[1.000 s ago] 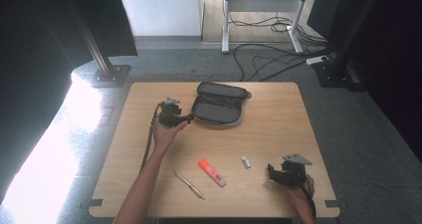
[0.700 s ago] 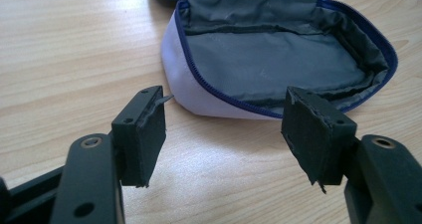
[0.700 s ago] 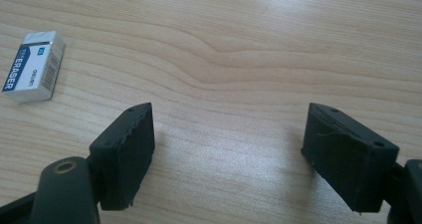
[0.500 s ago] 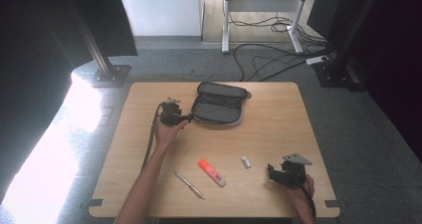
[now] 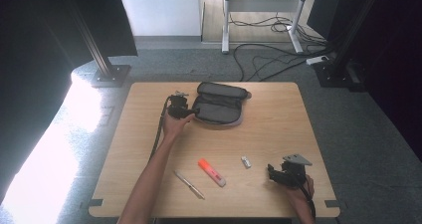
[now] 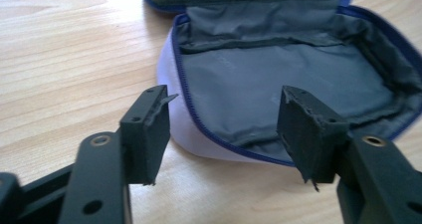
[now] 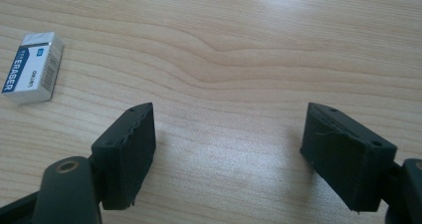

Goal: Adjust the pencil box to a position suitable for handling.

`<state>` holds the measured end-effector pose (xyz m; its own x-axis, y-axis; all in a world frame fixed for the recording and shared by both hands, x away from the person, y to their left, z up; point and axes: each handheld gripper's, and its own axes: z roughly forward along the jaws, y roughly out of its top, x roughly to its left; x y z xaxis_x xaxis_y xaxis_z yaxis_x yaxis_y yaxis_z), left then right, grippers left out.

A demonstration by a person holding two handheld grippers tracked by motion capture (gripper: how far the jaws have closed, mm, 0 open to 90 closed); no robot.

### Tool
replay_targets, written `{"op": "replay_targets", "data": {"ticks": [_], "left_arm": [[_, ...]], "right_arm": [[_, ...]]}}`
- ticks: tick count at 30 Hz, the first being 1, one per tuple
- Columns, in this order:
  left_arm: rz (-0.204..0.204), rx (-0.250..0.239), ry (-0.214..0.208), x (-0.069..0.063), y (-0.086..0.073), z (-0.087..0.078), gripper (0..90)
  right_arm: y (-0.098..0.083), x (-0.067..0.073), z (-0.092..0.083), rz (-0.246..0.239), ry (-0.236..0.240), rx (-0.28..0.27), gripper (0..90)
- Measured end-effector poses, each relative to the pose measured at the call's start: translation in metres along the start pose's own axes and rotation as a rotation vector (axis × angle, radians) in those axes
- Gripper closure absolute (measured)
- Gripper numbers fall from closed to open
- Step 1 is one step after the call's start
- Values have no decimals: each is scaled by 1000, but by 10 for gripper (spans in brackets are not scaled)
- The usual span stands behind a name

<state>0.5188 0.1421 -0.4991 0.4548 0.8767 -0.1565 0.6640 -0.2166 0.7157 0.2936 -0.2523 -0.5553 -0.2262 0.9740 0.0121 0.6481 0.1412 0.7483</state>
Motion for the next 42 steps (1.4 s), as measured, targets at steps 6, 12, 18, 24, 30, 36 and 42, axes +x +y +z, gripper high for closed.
{"op": "replay_targets", "data": {"ticks": [6,12,18,24,30,36,42], "left_arm": [[-4,-4,5,6,-5,10,472],[-6,0,-1,6,-8,18,533],[-10,13,2,7,-11,24,582],[-21,16,3,8,-12,26,647],[-25,23,10,9,-12,27,689],[-30,26,23,6,-12,27,706],[-31,29,17,6,-12,27,706]], "right_arm": [[0,0,0,0,0,0,208],[0,0,0,0,0,0,209],[0,0,0,1,0,-2,214],[3,-5,-1,17,32,-4,284],[24,-10,-7,49,44,-69,314],[55,-2,-7,38,69,-135,335],[79,14,8,-9,79,-119,349]]}}
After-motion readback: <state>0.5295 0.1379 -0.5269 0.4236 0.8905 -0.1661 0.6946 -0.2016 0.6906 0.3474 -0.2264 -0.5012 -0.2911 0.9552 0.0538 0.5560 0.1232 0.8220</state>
